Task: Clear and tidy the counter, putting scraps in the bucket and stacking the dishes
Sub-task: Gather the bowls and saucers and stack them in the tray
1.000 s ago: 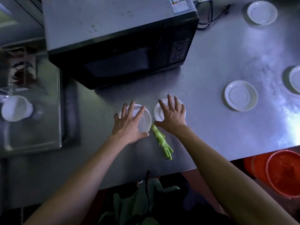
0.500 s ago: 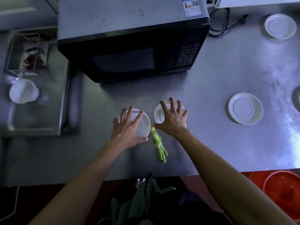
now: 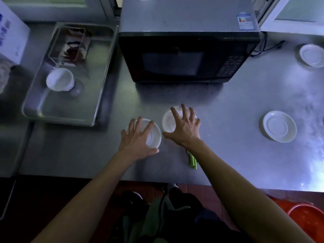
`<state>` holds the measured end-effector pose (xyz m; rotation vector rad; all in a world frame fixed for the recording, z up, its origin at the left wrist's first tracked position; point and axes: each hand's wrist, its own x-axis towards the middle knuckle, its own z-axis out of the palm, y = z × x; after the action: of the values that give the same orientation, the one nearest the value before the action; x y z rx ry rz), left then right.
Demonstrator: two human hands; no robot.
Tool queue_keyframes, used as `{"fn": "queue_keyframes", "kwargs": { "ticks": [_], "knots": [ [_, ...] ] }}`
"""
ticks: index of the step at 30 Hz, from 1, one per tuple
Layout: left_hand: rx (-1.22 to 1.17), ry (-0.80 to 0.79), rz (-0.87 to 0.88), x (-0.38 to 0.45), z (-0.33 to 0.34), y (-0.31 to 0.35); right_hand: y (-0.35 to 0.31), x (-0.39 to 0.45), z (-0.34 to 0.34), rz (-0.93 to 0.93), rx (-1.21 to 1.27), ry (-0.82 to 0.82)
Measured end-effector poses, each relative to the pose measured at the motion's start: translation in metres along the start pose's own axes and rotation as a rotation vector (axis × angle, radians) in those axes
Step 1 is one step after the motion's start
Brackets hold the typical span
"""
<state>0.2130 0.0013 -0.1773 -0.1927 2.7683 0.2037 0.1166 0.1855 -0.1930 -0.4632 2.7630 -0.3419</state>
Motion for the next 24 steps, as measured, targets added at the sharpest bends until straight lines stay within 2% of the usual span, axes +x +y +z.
{"fn": "queue_keyframes", "kwargs": {
  "ticks": [2,4,6,14,24],
  "knots": [
    [-0.056,0.005,-0.061,-0.034,0.003,-0.037,-0.042,-0.017,0.007,-0.084,-0.043,0.004],
    [-0.074,-0.023,-0.066,-0.04,0.006,-0.043,-0.046,-0.022,0.005,-0.056,-0.039,-0.002],
    [-0.111,-0.027,-0.103,-0.069,0.006,-0.072,-0.079,-0.037,0.012,-0.092,-0.065,-0.007],
    [-0.175,0.109,-0.22,-0.146,-0.004,-0.176,-0.192,-0.066,0.036,-0.216,-0.114,0.041],
    [-0.22,0.162,-0.314,-0.153,-0.013,-0.237,-0.264,-0.052,0.038,-0.332,-0.099,0.047]
  ]
}}
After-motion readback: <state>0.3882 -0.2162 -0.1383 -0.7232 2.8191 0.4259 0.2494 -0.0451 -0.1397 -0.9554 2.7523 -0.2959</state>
